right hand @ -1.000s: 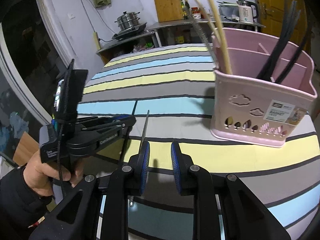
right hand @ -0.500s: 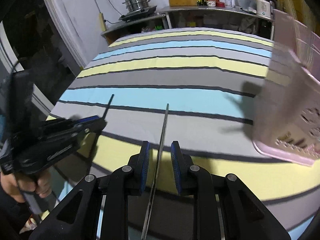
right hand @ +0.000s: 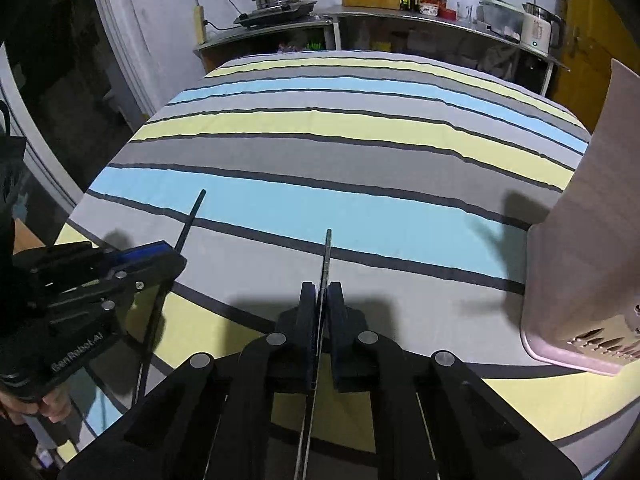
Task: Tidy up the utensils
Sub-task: 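Grasp a black chopstick with the left tool while the right tool grasps a black chopstick, then lift and carry both held black chopsticks over the pink holder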
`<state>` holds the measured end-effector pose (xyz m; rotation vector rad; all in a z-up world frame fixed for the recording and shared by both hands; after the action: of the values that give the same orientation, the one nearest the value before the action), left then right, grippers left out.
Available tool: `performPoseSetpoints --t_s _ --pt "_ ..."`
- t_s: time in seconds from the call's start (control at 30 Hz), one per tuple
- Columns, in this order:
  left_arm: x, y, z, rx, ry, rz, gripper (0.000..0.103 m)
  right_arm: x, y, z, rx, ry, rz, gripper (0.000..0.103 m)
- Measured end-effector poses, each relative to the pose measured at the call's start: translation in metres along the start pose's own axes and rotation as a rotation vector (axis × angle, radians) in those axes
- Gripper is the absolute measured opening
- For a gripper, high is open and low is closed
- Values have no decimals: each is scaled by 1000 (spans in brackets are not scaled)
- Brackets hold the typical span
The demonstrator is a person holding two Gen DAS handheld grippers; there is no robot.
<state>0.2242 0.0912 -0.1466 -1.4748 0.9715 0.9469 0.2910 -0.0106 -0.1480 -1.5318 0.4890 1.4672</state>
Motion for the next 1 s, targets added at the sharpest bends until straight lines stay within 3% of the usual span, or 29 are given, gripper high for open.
performPoseSetpoints --t_s 0.27,0.63,1.0 --pt "-12 -4 2 -28 42 -19 8 -31 -1 4 -4 -28 -57 5" --pt "-73 -14 -12 -8 106 -124 6 -88 -1 2 17 -56 -161 5" --pt "-129 -21 -37 51 102 -212 5 -134 4 -4 36 -56 -245 5"
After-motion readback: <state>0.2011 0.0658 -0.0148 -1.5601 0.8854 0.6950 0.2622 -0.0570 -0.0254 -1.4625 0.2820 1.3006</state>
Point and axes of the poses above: each gripper's, at about its wrist camera, not at the fingertips, and x roughly the way its jaws point, z to its left, y to its underside, the point moved 9 cm from there along x, roughly the way its jaws point, and after that the axes turned 14 degrees about z, right-handed, at the moved point
